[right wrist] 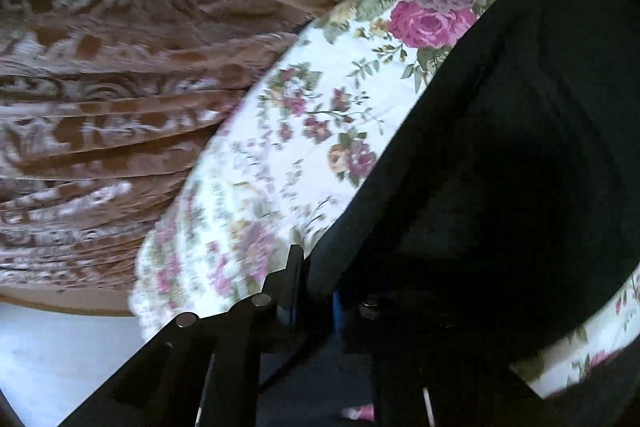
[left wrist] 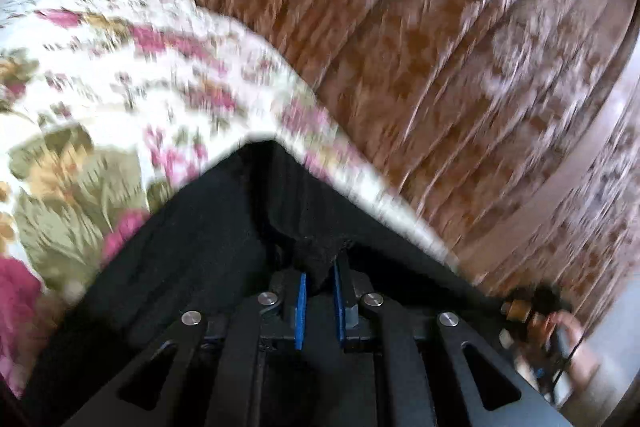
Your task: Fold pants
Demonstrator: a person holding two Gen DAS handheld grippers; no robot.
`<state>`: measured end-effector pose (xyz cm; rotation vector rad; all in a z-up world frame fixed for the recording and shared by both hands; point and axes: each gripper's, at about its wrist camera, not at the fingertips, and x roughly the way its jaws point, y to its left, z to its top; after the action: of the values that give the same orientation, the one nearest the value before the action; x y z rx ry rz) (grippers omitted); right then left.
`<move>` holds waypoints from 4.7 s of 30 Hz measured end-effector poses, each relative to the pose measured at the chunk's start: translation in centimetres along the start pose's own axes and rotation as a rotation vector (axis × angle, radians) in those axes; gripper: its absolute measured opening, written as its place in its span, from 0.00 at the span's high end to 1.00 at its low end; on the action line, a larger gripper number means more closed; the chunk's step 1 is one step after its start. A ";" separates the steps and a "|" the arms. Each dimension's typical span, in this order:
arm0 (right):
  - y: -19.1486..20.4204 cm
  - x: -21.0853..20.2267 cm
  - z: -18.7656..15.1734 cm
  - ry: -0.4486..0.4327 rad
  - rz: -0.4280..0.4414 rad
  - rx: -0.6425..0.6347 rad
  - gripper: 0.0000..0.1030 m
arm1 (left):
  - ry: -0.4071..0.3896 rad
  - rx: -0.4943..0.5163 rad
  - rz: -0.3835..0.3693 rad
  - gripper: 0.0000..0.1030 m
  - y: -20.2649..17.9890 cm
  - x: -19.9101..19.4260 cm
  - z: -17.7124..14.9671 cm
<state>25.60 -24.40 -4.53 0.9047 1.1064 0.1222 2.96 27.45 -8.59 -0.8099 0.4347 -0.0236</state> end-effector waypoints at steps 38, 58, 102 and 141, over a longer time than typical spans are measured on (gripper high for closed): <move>-5.8 -6.9 -14.8 -0.027 0.261 -0.200 0.67 | 0.168 -0.275 0.121 0.38 -1.5 1.2 -1.8; -6.2 -3.8 -18.0 -0.163 0.152 -0.516 0.67 | 0.292 -0.412 0.062 0.85 0.3 5.1 -1.4; -2.1 -14.0 -9.7 -0.339 0.215 -0.505 0.92 | 0.123 -0.366 -0.188 0.88 1.0 -8.4 3.3; -14.4 -13.2 -19.8 -0.195 0.162 -0.323 0.67 | 0.260 -0.271 0.071 0.92 3.0 -7.6 -2.5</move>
<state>-1.63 -29.18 -7.74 0.6974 0.8034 0.3303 -5.39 29.18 -9.45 -1.0625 0.7225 -0.0036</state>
